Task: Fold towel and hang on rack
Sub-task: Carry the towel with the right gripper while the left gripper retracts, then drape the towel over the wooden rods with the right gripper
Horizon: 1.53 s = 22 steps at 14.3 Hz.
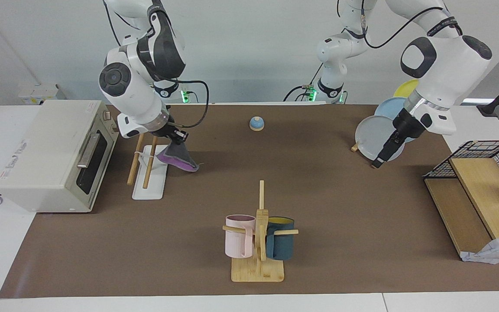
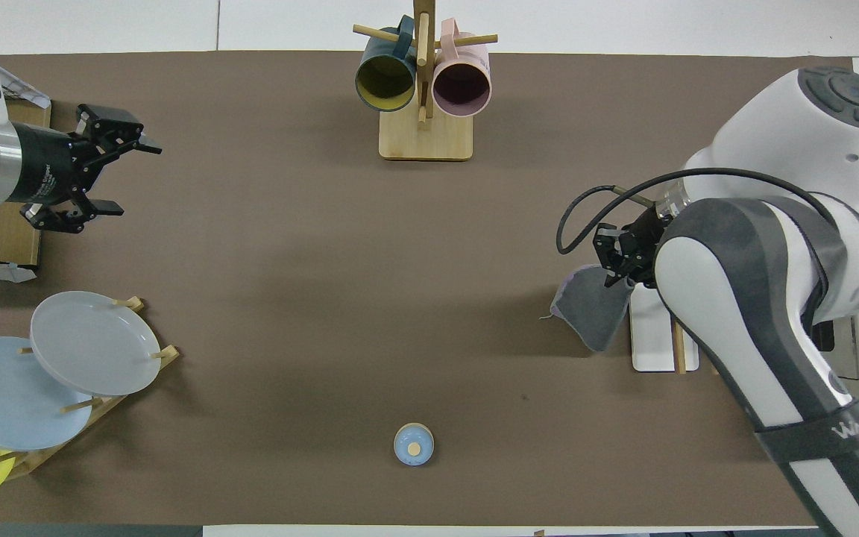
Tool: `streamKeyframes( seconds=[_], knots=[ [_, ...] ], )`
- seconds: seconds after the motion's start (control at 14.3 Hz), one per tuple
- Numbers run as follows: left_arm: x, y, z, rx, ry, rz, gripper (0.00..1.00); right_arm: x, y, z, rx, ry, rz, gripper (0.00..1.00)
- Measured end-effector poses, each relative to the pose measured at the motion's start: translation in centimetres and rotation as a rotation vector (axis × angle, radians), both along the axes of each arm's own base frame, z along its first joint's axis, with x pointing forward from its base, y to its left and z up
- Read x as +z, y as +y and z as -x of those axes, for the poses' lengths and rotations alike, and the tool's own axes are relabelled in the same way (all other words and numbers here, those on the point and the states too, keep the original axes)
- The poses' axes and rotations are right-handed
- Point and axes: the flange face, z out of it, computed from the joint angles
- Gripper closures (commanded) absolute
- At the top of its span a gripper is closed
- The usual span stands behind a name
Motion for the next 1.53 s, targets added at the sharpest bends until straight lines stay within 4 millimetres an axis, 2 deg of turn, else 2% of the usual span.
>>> streamKeyframes(
  seconds=[0.14, 0.28, 0.56, 0.7, 0.84, 1.11, 1.32, 1.53],
  knots=[
    [0.6, 0.5, 0.2, -0.147, -0.004, -0.106, 0.0, 0.5, -2.9, 0.0, 0.077, -0.011, 0.016, 1.0],
    [2.1, 0.8, 0.5, -0.248, 0.017, -0.186, 0.0, 0.5, -5.0, 0.1, 0.135, -0.016, 0.029, 1.0],
    [4.5, 1.2, 1.5, -0.438, 0.083, -0.255, 0.0, 0.7, -6.6, 0.3, 0.236, -0.017, 0.095, 1.0],
    [4.6, 1.4, 2.3, -0.528, 0.132, -0.267, 0.0, 1.1, -7.2, 0.5, 0.284, -0.011, 0.109, 1.0],
    [4.6, 1.5, 3.2, -0.576, 0.168, -0.269, 0.0, 1.1, -8.8, 0.7, 0.319, -0.006, 0.117, 1.0],
    [3.7, 0.9, 6.1, -0.593, 0.204, -0.279, 0.0, -0.3, -12.3, 1.7, 0.328, 0.024, 0.099, 1.0],
    [5.2, 0.8, 6.0, -0.584, 0.14, -0.294, 0.0, -1.5, -12.5, 2.5, 0.335, 0.023, 0.095, 1.0],
    [6.8, 0.3, 5.6, -0.59, 0.099, -0.299, 0.0, -1.6, -12.6, 2.8, 0.344, 0.025, 0.106, 1.0]
  ],
)
